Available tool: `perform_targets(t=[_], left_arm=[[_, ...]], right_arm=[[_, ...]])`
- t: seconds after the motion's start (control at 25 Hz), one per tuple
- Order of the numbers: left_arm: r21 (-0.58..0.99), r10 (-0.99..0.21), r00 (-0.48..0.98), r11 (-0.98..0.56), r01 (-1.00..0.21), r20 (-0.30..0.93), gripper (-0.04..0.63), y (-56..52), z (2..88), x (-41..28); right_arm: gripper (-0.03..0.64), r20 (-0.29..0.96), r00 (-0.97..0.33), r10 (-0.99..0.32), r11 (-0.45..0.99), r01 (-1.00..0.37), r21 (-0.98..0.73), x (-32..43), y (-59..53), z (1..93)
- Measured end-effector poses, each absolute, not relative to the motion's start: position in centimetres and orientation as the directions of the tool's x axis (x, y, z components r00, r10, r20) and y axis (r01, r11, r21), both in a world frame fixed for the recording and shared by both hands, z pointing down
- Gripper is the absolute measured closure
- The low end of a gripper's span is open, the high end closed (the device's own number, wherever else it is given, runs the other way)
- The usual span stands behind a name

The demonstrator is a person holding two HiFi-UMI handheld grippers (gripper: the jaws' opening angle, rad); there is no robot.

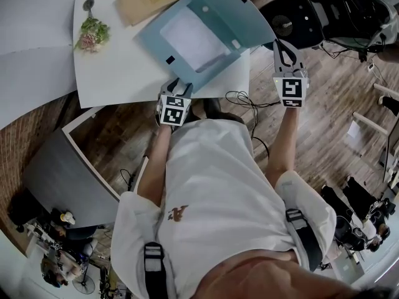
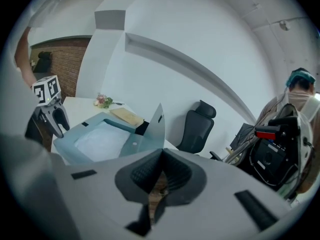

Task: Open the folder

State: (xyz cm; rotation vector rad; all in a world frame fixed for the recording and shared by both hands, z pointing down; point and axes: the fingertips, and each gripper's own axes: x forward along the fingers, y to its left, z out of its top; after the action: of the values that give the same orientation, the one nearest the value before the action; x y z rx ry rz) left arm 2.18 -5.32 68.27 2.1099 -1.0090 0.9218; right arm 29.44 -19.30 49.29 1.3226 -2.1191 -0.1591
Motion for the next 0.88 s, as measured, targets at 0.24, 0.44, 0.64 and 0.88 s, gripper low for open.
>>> perform_targets(t=[0.24,0.44,0.64,0.88], left_arm=[[0.225,-0.393,0.462,-0.516,-0.827,0.795,0.383,-5.3,68.5,2.2],[0.222,-0.396,0.462,-0.518,-0.826,0.794,0.383,-5.5,68.5,2.1],[0.223,-0.394,0.463,-0.519,-0.825,0.794,0.383,-5.3,68.5,2.0],[0.222,-0.395,0.462,-0.519,-0.825,0.794,0.383,-5.2,68.1,2.2]], right_arm=[[0.609,0.449,-0.279,-0.849,0.472,-0.783,0.405,30.5,-19.8,50.0],[0.609,0.455,-0.265,-0.85,0.461,-0.792,0.401,31.0,-20.2,50.4],[0.609,0.459,-0.251,-0.852,0.451,-0.798,0.401,31.5,-20.2,50.7],[0.609,0.457,-0.246,-0.855,0.445,-0.8,0.403,31.9,-20.3,50.5]])
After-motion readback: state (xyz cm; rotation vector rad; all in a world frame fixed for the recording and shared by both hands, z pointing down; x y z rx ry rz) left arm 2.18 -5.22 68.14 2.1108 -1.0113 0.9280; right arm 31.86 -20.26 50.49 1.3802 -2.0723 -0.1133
